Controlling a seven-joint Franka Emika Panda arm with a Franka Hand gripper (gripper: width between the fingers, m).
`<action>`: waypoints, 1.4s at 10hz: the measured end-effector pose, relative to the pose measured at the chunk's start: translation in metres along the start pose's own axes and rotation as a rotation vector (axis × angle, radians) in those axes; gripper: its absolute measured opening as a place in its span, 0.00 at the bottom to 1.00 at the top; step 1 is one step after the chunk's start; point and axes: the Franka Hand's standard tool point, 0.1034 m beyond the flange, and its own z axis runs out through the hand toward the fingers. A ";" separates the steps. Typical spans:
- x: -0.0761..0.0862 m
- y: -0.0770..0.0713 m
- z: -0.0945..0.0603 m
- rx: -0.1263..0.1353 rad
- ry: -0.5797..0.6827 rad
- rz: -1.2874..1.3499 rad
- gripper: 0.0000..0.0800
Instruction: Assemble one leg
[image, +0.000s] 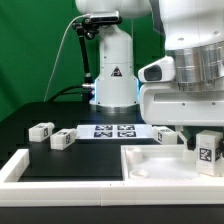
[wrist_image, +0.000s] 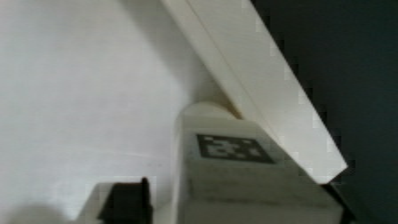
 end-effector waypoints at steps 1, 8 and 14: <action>0.000 0.000 0.000 0.000 0.000 0.022 0.36; 0.001 0.000 0.001 0.065 0.030 0.650 0.36; -0.002 -0.006 0.003 0.136 0.023 1.291 0.36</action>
Offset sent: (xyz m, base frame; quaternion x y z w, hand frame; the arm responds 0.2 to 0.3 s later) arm 0.0000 0.0000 0.0000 0.0000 0.0000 0.1593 0.9872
